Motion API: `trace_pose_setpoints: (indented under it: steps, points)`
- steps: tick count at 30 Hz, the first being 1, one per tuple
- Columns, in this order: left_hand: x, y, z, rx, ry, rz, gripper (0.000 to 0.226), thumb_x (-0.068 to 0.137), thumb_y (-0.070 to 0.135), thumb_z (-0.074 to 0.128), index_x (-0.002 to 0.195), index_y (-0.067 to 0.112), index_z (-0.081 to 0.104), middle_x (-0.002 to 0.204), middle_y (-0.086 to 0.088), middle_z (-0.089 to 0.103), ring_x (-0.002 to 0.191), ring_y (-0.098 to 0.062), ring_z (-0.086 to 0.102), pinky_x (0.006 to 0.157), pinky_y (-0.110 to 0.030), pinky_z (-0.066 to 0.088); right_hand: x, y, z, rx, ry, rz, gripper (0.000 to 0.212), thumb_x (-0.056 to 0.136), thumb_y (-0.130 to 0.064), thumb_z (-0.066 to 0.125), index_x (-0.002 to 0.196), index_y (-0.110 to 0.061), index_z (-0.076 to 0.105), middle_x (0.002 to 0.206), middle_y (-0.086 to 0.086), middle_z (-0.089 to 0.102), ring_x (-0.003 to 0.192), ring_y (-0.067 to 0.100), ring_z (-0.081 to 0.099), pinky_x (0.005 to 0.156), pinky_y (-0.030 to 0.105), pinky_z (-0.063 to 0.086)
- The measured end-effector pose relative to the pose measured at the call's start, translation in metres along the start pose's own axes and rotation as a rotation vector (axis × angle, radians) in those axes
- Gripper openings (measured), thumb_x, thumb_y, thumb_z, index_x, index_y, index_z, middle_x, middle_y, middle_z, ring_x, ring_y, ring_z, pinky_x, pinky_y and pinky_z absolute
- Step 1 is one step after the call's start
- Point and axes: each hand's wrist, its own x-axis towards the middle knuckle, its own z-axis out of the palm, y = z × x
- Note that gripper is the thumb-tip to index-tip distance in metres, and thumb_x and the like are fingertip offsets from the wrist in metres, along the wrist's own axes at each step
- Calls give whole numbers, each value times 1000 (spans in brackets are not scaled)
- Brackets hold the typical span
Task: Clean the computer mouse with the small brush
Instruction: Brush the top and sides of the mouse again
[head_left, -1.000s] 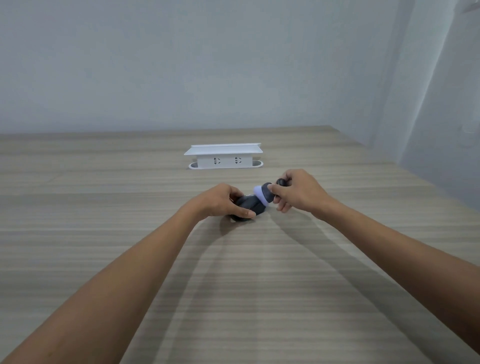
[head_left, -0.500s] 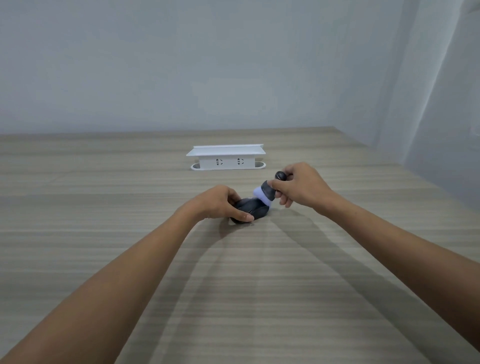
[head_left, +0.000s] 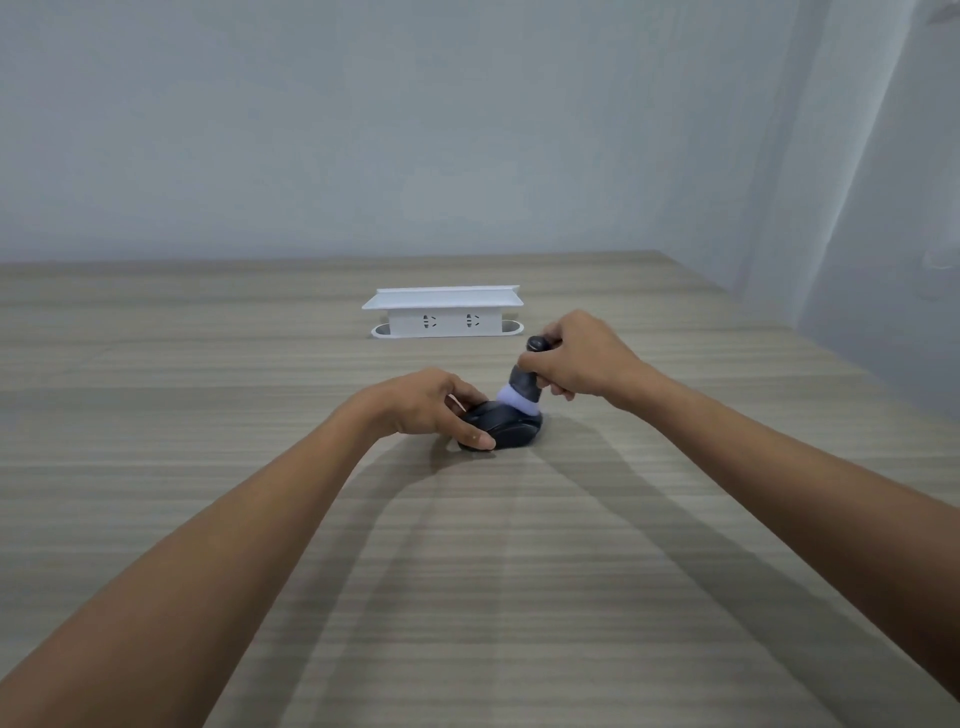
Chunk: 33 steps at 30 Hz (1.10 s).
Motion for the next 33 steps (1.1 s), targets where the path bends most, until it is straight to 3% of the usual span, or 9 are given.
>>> trace_pose_setpoints:
  steps: [3,6,10,12,15,20,25,30,33]
  points:
    - [-2,4,0,-11,-26,14,46,77,31,88,121,35,75,96,10,76,87,-7,68,87,-18,50,4,-5,6,47,-39,-10,22,85,-10,65,62,-10,64,57,4,64,34,5,50,41,20,44]
    - [-1,2,0,-22,-16,23,45,76,27,89,119,26,76,101,2,80,95,-18,72,89,-22,51,6,-3,2,-43,-18,15,28,82,-7,63,55,-9,61,51,2,61,30,4,47,36,15,39]
    - [-2,1,1,-27,13,12,45,76,25,89,119,22,76,107,-3,79,97,-17,72,87,-19,51,8,0,-4,-95,-8,55,31,81,-6,62,50,-9,59,45,1,58,26,4,44,34,13,37]
    - [-2,1,1,-46,14,8,43,76,24,89,117,23,77,108,-4,79,96,-19,72,90,-21,51,10,-5,1,-71,-33,27,29,80,-7,63,52,-10,61,50,3,61,31,6,47,38,15,40]
    - [-3,0,1,-73,-43,16,48,77,24,88,122,33,75,104,-1,79,91,-11,70,93,-22,50,12,-12,10,-58,-70,-12,26,80,-8,63,55,-9,63,57,7,65,41,12,52,38,17,41]
    - [-3,-2,2,-77,36,-10,48,74,20,90,119,18,76,106,-3,81,107,-22,74,102,-28,53,19,-9,5,-213,-74,34,20,82,-6,62,62,-3,64,47,2,58,35,12,52,35,16,41]
    - [-2,0,2,-66,30,-25,48,72,21,91,118,18,77,105,-2,81,106,-21,74,106,-35,52,20,-8,3,-224,-65,45,23,83,-6,62,60,-4,60,39,-3,55,34,13,52,36,17,42]
    - [-6,2,0,-73,-32,6,49,77,25,88,122,39,74,105,5,80,95,-6,72,100,-19,49,18,-17,15,-75,-87,-5,26,83,-8,63,57,-6,65,47,1,61,32,7,49,37,15,41]
    - [-5,1,3,-92,23,-4,48,75,21,90,121,23,76,106,-2,81,104,-17,74,105,-30,52,20,-10,9,-94,-81,42,21,83,-7,63,63,-3,68,46,0,61,37,11,51,36,16,42]
